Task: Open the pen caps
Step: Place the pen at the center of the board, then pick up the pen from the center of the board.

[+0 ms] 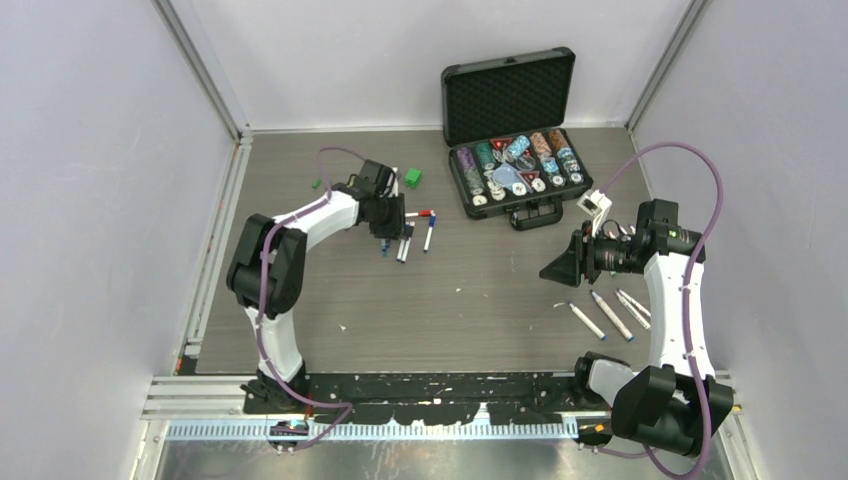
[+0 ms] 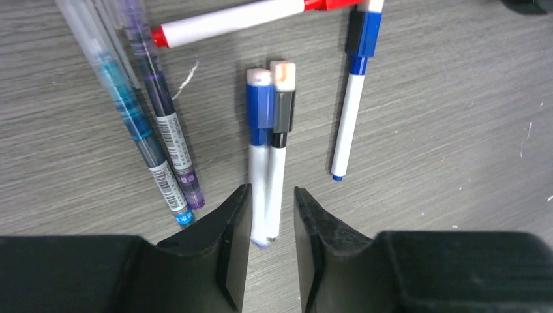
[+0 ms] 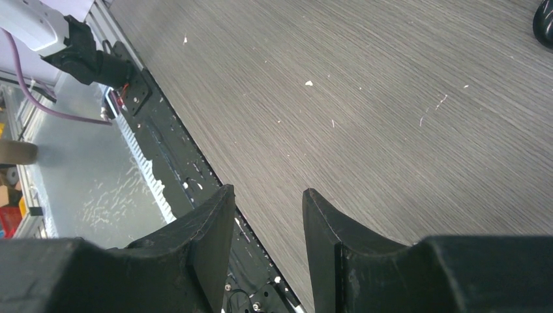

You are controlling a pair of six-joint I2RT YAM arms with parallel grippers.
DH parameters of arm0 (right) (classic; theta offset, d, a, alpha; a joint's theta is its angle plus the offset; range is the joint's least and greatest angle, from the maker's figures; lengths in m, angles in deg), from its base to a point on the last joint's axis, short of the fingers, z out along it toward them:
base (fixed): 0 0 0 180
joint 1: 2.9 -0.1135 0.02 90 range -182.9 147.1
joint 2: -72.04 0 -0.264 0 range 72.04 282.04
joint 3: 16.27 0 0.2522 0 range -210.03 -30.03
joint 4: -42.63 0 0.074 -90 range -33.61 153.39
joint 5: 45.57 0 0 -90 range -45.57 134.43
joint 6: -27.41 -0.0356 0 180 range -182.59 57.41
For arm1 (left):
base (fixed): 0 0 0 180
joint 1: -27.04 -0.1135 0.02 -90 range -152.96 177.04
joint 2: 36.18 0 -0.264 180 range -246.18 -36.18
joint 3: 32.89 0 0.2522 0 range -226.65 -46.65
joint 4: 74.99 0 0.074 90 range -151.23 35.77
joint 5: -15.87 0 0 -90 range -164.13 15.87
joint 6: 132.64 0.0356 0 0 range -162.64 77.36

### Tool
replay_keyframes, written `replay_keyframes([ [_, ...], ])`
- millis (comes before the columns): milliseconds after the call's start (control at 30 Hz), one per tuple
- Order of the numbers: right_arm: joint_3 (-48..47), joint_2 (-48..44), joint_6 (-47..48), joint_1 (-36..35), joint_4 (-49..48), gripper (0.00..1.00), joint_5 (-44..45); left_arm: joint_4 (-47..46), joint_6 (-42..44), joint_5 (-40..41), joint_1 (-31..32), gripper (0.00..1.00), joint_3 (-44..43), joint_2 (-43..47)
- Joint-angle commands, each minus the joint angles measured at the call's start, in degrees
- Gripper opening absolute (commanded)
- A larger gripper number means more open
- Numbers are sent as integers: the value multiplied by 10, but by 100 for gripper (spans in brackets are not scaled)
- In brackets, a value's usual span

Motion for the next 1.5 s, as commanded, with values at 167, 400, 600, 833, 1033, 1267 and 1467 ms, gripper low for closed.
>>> replay_keyframes([
  [167, -3, -15, -2, -2, -12, 48, -2, 61, 33, 48, 8, 41, -70, 8],
  [400, -4, -17, -2, -3, -13, 48, 0, 31, 41, -55, 34, 41, -90, -11],
  [600, -4, -19, -2, -3, -13, 48, 1, 59, 43, 37, 67, 42, -135, -57],
  [833, -4, -21, -2, -4, -13, 48, 3, 138, 55, 162, 107, 41, -227, -122],
  [1033, -4, -23, -2, -3, -14, 48, 2, 179, 53, 176, 121, 37, -280, -170],
  [1267, -4, -26, -2, -4, -14, 48, 3, 195, 51, 190, 135, 30, -305, -197],
  [1467, -4, -26, -2, -4, -13, 48, 2, 218, 53, 210, 137, 22, -322, -216],
])
